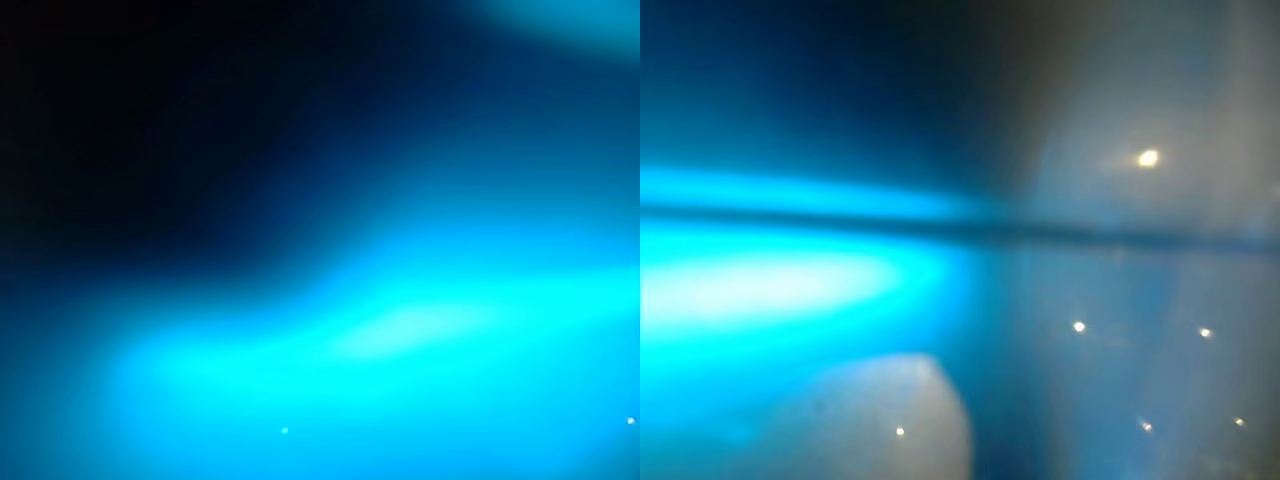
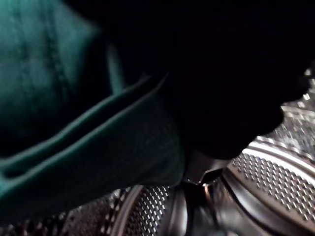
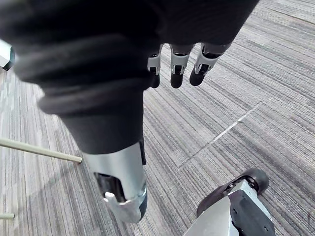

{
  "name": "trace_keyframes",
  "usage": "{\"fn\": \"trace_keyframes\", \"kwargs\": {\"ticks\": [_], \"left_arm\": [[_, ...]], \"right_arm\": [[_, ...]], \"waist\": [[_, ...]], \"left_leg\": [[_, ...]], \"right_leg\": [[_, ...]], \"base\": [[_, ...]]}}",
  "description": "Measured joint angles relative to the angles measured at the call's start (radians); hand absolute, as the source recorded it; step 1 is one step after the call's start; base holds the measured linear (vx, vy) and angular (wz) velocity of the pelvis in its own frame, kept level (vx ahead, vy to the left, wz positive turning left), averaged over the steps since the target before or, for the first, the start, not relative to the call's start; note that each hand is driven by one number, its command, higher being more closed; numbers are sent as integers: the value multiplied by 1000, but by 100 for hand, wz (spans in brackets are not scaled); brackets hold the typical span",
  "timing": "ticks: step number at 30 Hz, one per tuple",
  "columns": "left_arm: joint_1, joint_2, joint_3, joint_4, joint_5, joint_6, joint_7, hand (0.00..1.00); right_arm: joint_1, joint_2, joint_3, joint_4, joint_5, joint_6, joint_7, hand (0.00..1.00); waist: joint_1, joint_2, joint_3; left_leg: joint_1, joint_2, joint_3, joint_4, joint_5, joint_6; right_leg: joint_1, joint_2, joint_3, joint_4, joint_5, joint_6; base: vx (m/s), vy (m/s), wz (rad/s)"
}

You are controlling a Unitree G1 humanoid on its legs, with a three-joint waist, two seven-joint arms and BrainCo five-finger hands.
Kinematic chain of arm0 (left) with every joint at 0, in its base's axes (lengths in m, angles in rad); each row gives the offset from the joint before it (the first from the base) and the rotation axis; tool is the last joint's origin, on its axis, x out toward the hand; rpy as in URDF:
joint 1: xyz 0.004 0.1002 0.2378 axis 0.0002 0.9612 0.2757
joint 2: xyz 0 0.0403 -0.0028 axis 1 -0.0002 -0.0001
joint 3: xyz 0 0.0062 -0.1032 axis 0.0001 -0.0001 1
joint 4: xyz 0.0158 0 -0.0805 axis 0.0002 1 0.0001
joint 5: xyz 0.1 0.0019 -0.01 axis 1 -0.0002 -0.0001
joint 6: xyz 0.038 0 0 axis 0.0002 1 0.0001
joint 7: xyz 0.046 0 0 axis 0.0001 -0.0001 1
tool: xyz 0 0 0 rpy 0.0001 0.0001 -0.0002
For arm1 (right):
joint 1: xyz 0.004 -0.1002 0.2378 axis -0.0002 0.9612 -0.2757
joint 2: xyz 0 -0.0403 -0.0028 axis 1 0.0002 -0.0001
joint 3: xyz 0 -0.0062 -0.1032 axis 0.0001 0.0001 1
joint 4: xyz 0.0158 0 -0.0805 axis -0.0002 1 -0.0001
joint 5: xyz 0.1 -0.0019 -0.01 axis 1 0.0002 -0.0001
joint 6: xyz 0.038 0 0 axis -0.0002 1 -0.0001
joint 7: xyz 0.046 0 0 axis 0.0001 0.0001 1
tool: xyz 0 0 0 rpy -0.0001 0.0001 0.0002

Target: Pick up the laundry basket with both hands and put the clothes into the washing machine.

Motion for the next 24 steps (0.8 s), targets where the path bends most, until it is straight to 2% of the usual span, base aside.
{"fn": "trace_keyframes", "kwargs": {"ticks": [2,7,8,9,10,18,22,23,24], "left_arm": [[-142,65,-45,57,4,12,-8,100],[-389,140,-121,91,44,19,-24,100],[-407,145,-125,79,45,-11,-45,100],[-407,150,-135,88,45,-18,-44,100],[-409,158,-151,111,44,-17,-35,100],[-428,201,-217,143,45,-21,-1,100],[-429,210,-225,143,122,-22,17,100],[-429,218,-239,143,161,-23,27,0],[-429,221,-247,143,170,-23,29,0]], "right_arm": [[-2,2,0,10,19,-2,9,0],[-7,13,-7,55,58,-19,23,0],[-7,16,-7,67,70,-21,35,0],[-7,18,-8,76,78,-22,36,0],[-7,21,-10,83,84,-22,36,0],[-7,23,-24,113,96,-32,37,0],[-7,23,-45,117,96,-39,37,0],[-7,22,-46,117,96,-40,37,0],[-7,21,-46,117,96,-41,37,0]], "waist": [[-1,-2,-2],[-20,-2,-3],[-27,-4,-5],[-26,-11,-10],[-26,-18,-19],[-28,-21,-23],[-29,-27,-28],[-29,-27,-28],[-29,-27,-28]], "left_leg": [[-1,3,16,-25,7,3],[-1,5,30,-51,21,5],[-2,5,36,-54,23,6],[-2,5,42,-58,25,7],[-2,4,53,-64,31,7],[-2,6,71,-80,39,10],[-3,6,78,-81,39,10],[-4,6,77,-82,40,10],[-4,6,77,-82,40,10]], "right_leg": [[-10,10,9,-33,22,-8],[-14,16,11,-72,49,-12],[-18,16,14,-76,52,-12],[-23,16,19,-77,53,-11],[-35,16,26,-79,59,-11],[-54,18,42,-96,73,-11],[-62,20,50,-100,77,-16],[-63,20,50,-101,77,-16],[-63,21,50,-101,77,-16]], "base": [[-55,-17,-18],[-26,-8,-8],[0,0,0],[0,0,0],[-4,-30,-4],[-1,-6,-2],[3,1,-3],[0,0,0],[0,0,0]]}}
